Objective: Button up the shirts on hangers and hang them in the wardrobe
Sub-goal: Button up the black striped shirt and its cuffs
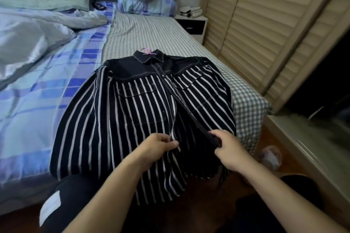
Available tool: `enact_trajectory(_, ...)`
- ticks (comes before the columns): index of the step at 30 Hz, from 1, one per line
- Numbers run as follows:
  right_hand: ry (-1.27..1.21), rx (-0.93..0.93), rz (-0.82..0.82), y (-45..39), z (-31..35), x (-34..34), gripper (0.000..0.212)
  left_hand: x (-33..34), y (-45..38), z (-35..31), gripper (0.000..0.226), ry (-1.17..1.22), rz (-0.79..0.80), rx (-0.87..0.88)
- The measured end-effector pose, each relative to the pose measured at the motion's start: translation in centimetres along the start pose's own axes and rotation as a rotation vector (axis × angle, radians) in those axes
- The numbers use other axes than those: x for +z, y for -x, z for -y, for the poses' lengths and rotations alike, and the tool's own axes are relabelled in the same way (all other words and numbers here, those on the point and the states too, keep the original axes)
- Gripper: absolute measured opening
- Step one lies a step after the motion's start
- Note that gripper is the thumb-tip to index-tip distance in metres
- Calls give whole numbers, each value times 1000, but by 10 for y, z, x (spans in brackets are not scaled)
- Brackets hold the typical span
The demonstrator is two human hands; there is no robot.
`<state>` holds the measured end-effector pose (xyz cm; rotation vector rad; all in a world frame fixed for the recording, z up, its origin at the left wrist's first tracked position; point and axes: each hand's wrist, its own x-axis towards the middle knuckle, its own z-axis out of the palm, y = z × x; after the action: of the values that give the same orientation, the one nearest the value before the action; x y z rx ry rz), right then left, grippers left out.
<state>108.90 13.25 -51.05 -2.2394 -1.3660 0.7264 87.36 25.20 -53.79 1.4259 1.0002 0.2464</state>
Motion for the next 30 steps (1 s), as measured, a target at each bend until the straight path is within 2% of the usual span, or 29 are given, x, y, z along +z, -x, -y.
enact_trajectory(2,6,15,36,2,-7,6,66,-4,5,-4,20,-108,38,35)
enact_trajectory(4,58,-12,45,5,-10,14,75,9,5,-10,15,-351,63,67)
enact_trajectory(7,167,-94,109,10,-10,20,96,46,-1,-11,50,-877,-20,62)
enact_trajectory(9,299,-139,170,11,-10,24,105,55,-4,-4,58,-1019,-74,77)
enact_trajectory(12,501,-185,263,13,-7,33,110,46,-9,1,54,-964,-34,78)
enact_trajectory(15,542,-253,327,12,-7,39,105,34,-4,-8,36,-777,-3,79)
enact_trajectory(17,522,-250,432,4,0,31,85,29,-4,-11,25,-602,-138,83)
enact_trajectory(19,422,-218,497,-6,13,18,58,21,0,-18,26,-547,-395,145)
enact_trajectory(21,310,-262,350,-20,29,3,37,10,-1,-24,31,-667,-654,374)
enact_trajectory(22,256,-287,233,-28,39,-4,32,3,-5,-23,36,-751,-715,481)
enact_trajectory(23,206,-302,128,-36,49,-9,29,-4,-9,-22,43,-850,-706,508)
enact_trajectory(25,124,-313,-26,-54,72,-14,27,-16,-18,-13,65,-1024,-535,356)
enact_trajectory(27,81,-303,-131,-77,90,-11,27,-19,-27,2,80,-1084,-340,183)
enact_trajectory(30,78,-275,-170,-113,106,3,35,-24,-34,7,82,-1032,-258,153)
